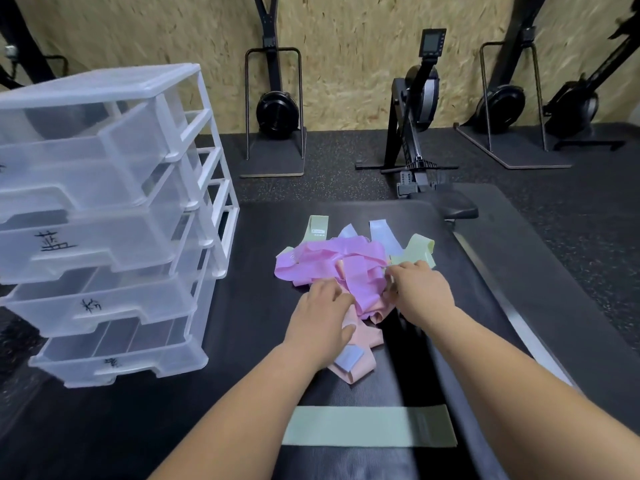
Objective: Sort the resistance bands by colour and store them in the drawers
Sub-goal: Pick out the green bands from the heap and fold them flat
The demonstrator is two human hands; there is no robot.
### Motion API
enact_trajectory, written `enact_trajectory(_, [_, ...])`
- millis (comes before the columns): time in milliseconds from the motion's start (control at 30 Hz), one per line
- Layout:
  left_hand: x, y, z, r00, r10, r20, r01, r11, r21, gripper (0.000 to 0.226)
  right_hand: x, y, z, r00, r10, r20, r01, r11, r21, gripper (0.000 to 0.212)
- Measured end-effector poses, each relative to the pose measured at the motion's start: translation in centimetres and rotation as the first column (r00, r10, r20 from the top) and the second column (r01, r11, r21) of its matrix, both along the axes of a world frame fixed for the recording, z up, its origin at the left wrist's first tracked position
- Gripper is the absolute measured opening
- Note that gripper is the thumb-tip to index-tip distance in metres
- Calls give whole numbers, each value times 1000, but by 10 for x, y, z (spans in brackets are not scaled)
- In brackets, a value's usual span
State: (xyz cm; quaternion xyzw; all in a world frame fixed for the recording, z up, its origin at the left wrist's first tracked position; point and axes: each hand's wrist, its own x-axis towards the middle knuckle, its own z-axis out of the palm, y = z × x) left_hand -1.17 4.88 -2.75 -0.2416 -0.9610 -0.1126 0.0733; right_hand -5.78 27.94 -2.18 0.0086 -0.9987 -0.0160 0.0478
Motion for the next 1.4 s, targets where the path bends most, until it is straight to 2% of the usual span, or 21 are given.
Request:
enact_trajectory(133, [-3, 3, -9, 1000, -4, -16, 4, 999, 33, 42, -4, 2, -16, 998, -63, -31, 64, 996, 58, 7])
enact_trajectory(200, [-2, 4, -9, 1000, 5, -23, -4, 999, 52, 41, -1, 4, -17, 994, -74, -86, 77, 996, 33, 5])
enact_trajectory(367, [-5, 9, 5, 999, 37, -21, -34, 991, 126, 39, 9, 10, 18, 964, -85, -252, 8, 956, -292, 11])
enact_trajectory(500, [-7, 17, 30, 996, 86, 6, -85, 969, 230, 38, 9, 17, 64, 932, -133, -338, -31, 898, -438, 13])
enact_trajectory(600, [-3, 20, 51, 995, 102, 15, -101, 940, 327, 43, 17, 16, 101, 945, -94, -313, -107, 816, -568, 16])
enact_trajectory(767, [7, 15, 94, 990, 138, -24, -109, 868, 484, 58, 40, 0, 136, 964, 23, -265, -202, 711, -674, 23])
enact_trajectory(900, [17, 5, 125, 993, 114, -35, -73, 812, 580, 51, 56, -17, 152, 970, 140, -198, -241, 664, -708, 34])
enact_trajectory(1000, [24, -5, 135, 995, 96, -31, -59, 804, 592, 22, 66, -27, 158, 969, 204, -137, -237, 627, -742, 39])
enact_trajectory(1067, [29, -12, 137, 996, 93, -3, -71, 784, 617, 7, 73, -33, 159, 968, 229, -99, -226, 640, -735, 42])
enact_trajectory(1200, [38, -23, 140, 990, 119, 71, -136, 750, 647, 3, 84, -45, 160, 974, 199, -105, -217, 709, -671, 30])
enact_trajectory(1333, [44, -33, 143, 987, 134, 84, -156, 754, 638, 10, 102, -61, 162, 958, 220, -183, -283, 637, -717, 20])
enact_trajectory(1400, [46, -38, 145, 985, 143, 92, -169, 760, 628, 13, 107, -66, 157, 946, 238, -219, -324, 657, -681, 10])
